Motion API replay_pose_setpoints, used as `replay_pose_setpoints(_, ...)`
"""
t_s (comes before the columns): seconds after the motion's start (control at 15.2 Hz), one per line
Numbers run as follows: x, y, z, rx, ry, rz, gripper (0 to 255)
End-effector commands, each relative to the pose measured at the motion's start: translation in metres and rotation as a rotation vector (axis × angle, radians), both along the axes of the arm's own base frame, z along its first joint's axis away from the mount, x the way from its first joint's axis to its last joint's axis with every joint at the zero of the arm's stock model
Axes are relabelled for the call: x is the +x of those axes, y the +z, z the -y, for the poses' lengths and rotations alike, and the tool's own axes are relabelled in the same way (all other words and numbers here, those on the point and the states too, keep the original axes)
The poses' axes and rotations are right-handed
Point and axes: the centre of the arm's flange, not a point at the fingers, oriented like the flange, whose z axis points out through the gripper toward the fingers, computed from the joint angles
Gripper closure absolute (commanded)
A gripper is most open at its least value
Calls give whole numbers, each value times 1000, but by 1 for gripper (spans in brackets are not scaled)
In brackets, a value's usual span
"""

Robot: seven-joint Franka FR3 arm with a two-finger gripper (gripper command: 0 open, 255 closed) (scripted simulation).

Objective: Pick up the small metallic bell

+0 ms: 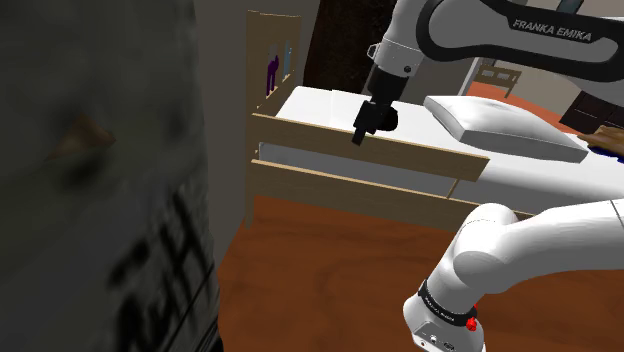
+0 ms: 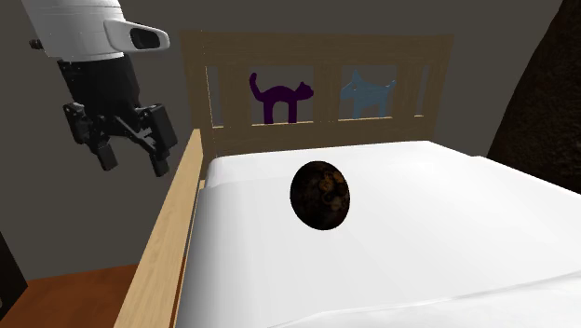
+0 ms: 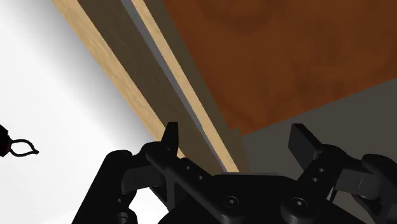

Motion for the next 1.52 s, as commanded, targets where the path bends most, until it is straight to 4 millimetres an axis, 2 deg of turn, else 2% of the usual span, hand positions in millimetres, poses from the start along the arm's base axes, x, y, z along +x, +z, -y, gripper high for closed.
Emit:
replay_pose_setpoints(0.0,0,0,0,0,0,0,0)
replay_pose_setpoints(0.53,41,-2,85,-126,223,-94,0)
replay_pose_setpoints(1.12,108,1,167,-268,475,-200,0)
replay_pose_setpoints(1.25,123,2,180,-294,521,-220,0)
replay_pose_setpoints(1.45,123,-14,180,-294,521,-220,0)
